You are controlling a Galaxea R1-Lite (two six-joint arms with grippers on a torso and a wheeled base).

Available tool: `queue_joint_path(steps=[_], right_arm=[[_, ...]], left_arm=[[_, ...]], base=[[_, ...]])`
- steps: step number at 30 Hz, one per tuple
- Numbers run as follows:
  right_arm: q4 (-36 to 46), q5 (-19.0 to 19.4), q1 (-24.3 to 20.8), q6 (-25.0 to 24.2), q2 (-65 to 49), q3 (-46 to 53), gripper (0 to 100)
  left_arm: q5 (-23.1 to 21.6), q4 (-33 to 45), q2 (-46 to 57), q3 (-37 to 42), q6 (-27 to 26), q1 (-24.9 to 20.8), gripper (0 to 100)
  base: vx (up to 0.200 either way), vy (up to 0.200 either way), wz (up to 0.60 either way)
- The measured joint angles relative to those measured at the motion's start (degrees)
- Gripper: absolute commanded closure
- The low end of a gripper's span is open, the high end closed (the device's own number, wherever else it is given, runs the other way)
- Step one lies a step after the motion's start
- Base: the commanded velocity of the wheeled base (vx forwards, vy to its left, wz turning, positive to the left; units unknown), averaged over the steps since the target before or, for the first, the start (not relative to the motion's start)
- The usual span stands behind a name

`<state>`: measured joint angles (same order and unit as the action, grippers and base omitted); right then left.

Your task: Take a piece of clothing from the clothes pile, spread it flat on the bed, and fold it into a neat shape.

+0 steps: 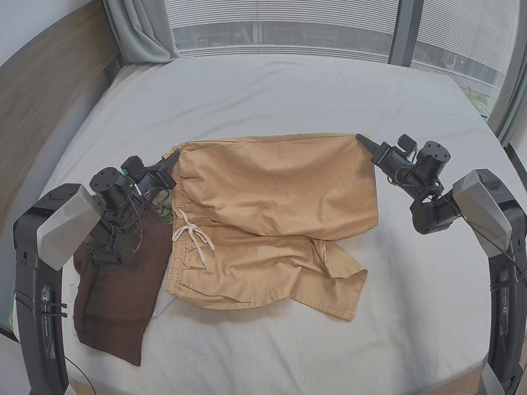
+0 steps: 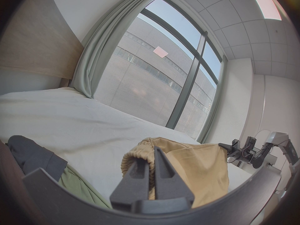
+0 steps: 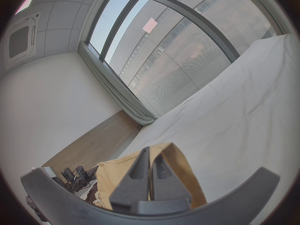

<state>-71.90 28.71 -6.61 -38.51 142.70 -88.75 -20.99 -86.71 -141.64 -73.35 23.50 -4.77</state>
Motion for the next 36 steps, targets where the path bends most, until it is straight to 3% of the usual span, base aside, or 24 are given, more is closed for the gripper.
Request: queue_joint_path(steps=[10, 11, 12, 23, 36], right_arm=[[3.3, 0.0, 0.0, 0.0, 2.7, -7.2, 100], [3.5, 0.0, 0.0, 0.0, 2.9, -7.6, 100], [3.7, 0.0, 0.0, 0.0, 3.1, -7.9, 0], [4.4, -0.4, 0.1, 0.3, 5.1, -10.1, 0], [-0.9, -0.4, -0.8, 5.8, -3.0, 12.1, 0]], left_arm=[[0.3, 0.0, -1.4, -2.2, 2.4, 0.0, 100], [0.3, 0.0, -1.6, -2.3, 2.4, 0.0, 0], [0.3, 0.0, -1.7, -2.5, 2.4, 0.0, 0], [0.5, 0.1, -3.4, -4.5, 6.5, -0.7, 0], [0.4, -0.1, -1.1, 3.4, 5.9, -1.1, 0]], base=[[0.000, 0.000, 0.00], [0.000, 0.000, 0.00], [0.000, 0.000, 0.00], [0.000, 0.000, 0.00], [0.000, 0.000, 0.00]])
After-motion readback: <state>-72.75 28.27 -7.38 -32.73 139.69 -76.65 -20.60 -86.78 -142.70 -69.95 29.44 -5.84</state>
